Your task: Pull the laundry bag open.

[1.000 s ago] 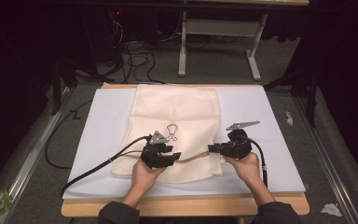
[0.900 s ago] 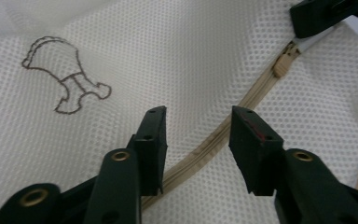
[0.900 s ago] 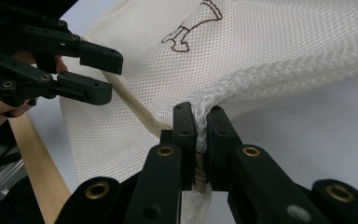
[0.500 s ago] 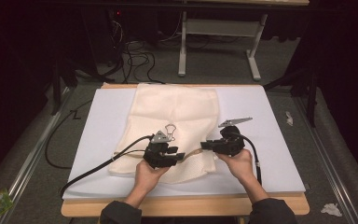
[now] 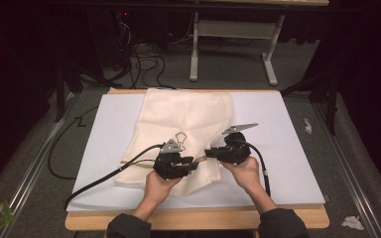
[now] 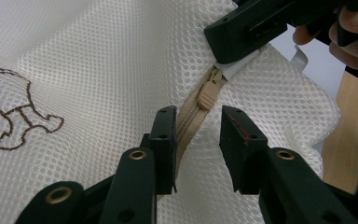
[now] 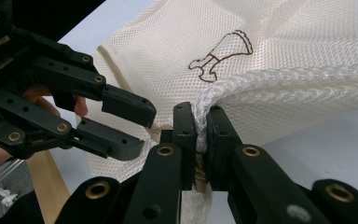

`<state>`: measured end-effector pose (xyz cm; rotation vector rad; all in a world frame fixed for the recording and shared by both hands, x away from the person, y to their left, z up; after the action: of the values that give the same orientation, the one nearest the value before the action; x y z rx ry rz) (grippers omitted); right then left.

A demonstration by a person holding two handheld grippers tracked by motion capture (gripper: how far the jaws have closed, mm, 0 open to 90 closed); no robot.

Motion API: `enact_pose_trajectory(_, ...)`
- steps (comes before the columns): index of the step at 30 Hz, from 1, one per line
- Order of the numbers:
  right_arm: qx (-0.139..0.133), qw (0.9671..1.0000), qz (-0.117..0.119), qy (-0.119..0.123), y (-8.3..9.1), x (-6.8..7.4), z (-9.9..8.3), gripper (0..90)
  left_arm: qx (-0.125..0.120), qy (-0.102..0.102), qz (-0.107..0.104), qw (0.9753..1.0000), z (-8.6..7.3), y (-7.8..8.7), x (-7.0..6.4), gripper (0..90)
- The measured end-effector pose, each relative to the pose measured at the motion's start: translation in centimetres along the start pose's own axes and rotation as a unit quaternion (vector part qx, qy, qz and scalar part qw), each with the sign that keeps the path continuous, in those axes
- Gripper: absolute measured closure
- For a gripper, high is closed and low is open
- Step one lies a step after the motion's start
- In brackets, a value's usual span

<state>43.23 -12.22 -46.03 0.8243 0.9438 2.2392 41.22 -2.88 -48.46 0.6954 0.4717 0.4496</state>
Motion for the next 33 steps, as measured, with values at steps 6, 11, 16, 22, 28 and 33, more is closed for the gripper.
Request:
enact_pose_trajectory(6,0.0,1.0,-0.001,0.004,-0.3,0.3,0.2,86.0,-0.004,0.004,-0.009,0.9999,0.2,-0.1,0.0,68.0)
enact_pose_trajectory(11,-0.002,1.0,-0.002,0.004,-0.4,0.6,0.3,86.1,-0.005,0.005,-0.015,0.9999,0.2,-0.2,-0.2,69.9)
enact_pose_trajectory(16,-0.003,1.0,-0.001,0.005,-0.5,0.8,0.4,86.1,-0.006,0.006,-0.015,0.9999,0.2,-0.5,-0.2,71.4)
enact_pose_trajectory(22,-0.006,0.9999,0.003,0.008,-0.8,1.1,0.4,86.1,-0.014,0.011,-0.014,0.9997,0.4,-0.8,-0.4,75.4)
enact_pose_trajectory(28,-0.007,0.9999,0.0,0.008,-0.8,1.0,0.4,86.0,-0.017,0.015,-0.01,0.9997,0.5,-0.9,-0.3,81.5)
enact_pose_trajectory(33,-0.009,0.9999,0.0,0.008,-0.8,1.1,0.4,86.0,-0.018,0.014,-0.01,0.9997,0.5,-0.9,-0.3,84.6)
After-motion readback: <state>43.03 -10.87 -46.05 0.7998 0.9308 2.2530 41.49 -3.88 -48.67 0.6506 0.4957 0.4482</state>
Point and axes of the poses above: each handheld gripper's, and its own axes: y roughly backward along the jaws, z roughly out of its top, x roughly to its left, the point moved 10 cm from there along -y, roughly forward along the jaws, and after that the axes turned 11 degrees about x, right-handed, at the moved point
